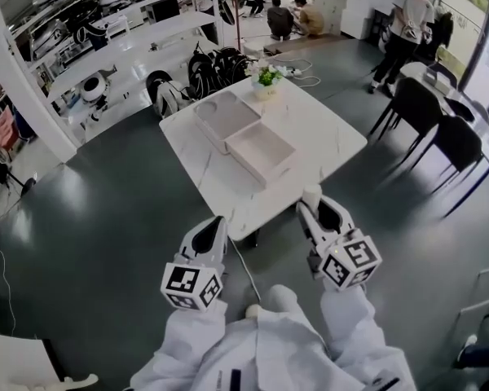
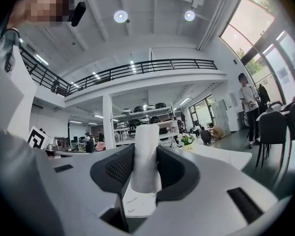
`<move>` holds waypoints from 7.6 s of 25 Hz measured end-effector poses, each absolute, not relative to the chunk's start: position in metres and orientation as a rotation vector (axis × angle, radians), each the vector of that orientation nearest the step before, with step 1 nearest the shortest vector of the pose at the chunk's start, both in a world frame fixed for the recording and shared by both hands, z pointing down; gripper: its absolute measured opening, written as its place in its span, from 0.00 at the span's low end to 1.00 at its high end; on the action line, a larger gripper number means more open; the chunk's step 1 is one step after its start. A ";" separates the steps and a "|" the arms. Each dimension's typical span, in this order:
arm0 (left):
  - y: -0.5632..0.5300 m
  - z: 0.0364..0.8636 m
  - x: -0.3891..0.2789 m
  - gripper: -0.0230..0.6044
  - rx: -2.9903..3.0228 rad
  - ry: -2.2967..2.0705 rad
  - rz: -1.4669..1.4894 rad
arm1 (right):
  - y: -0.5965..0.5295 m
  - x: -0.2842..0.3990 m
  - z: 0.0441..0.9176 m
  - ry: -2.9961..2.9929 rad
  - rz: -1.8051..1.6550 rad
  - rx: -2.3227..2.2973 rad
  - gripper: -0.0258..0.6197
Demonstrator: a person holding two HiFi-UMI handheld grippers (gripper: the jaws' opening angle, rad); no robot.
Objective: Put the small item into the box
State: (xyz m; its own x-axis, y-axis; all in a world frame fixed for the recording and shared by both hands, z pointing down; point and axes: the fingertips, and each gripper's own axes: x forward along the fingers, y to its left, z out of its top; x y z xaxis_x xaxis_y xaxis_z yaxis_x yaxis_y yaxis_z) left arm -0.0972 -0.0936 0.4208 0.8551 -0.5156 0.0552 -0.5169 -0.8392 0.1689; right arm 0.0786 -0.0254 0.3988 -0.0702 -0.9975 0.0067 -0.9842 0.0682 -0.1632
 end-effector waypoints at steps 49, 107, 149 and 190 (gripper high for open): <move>-0.306 0.535 0.048 0.03 2.365 -1.231 0.181 | -0.346 0.196 0.532 2.958 -0.691 -1.691 0.23; -0.349 0.568 0.042 0.03 2.280 -1.182 0.218 | -0.384 0.145 0.638 3.450 -1.155 -1.631 0.36; -0.335 0.409 0.018 0.03 2.705 -1.385 -0.111 | -0.347 0.210 0.413 2.593 -0.177 -1.546 0.03; -0.328 0.413 -0.009 0.03 2.634 -1.546 -0.051 | -0.337 0.255 0.407 2.527 -0.119 -1.677 0.03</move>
